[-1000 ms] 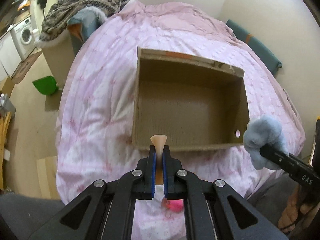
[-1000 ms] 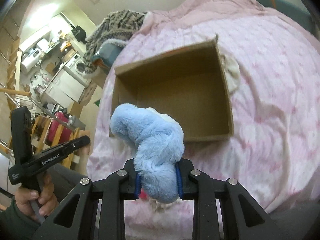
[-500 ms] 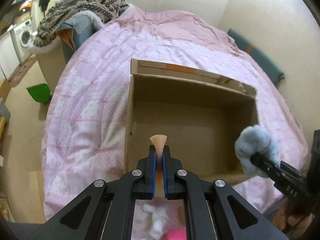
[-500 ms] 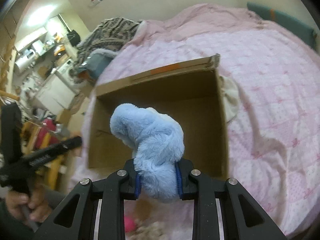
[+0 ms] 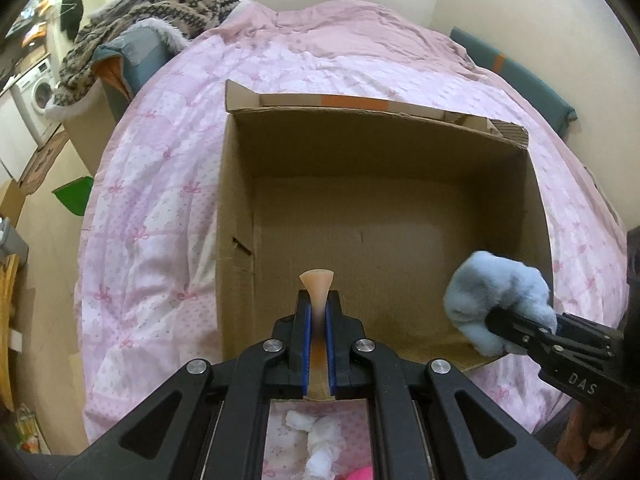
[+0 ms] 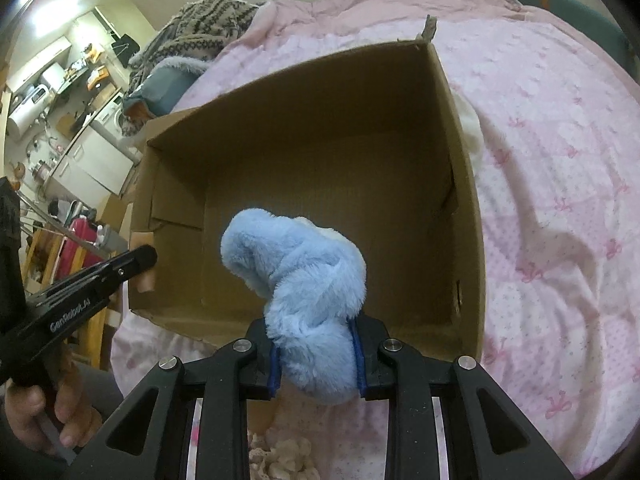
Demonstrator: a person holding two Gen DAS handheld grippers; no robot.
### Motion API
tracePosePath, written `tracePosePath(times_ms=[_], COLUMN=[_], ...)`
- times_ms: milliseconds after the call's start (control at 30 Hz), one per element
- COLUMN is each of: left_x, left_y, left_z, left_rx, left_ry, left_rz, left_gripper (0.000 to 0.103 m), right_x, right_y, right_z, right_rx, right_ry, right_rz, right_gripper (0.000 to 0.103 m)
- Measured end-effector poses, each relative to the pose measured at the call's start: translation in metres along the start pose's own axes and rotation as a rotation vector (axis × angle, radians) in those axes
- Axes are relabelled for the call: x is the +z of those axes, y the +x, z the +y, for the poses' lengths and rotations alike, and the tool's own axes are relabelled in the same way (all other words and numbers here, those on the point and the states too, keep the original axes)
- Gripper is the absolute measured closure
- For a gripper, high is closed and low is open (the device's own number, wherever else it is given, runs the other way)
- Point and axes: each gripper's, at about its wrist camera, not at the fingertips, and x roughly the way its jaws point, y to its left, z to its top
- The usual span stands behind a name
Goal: Organize soft objects
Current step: 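Carry the blue towel with the right tool into the box and release it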
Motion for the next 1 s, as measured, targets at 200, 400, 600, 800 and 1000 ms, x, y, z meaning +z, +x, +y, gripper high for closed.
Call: tracePosePath(times_ms=[200, 400, 600, 800, 1000], left_x=[-0.0015, -0.0032, -0.0048, -0.0044, -0.0038], left_y=[0.0020, 0.0044, 0.0061, 0.0064, 0.0061], left_z=[0.0005, 0.0024, 0.0023, 0.0030, 0.0038], left_rx=[-0.007, -0.009, -0.011, -0.012, -0.015], left_ry=[-0.007, -0.016, -0.018, -0.022, -0.025], left_rz=[0.001, 0.008, 0.014, 0.007, 0.011], left_gripper=[0.097, 0.097, 0.097, 0.097, 0.096], right_x=[0.0002, -0.0004, -0.0001, -0.0007, -0.0010], right_y=[0.0044, 0.0045, 0.0076, 0.0069, 0.0052], right_z=[0.0023, 0.0037, 0.0062, 0.0066, 0.0059], right_rx=[-0.005, -0.010, -0.014, -0.006, 0.001], right_ry=[-0.001, -0.009, -0.020, -0.016, -0.020], right_rz=[0.020, 0.020, 0.022, 0.017, 0.014], right_gripper=[0.074, 0.074, 0.074, 0.073, 0.068])
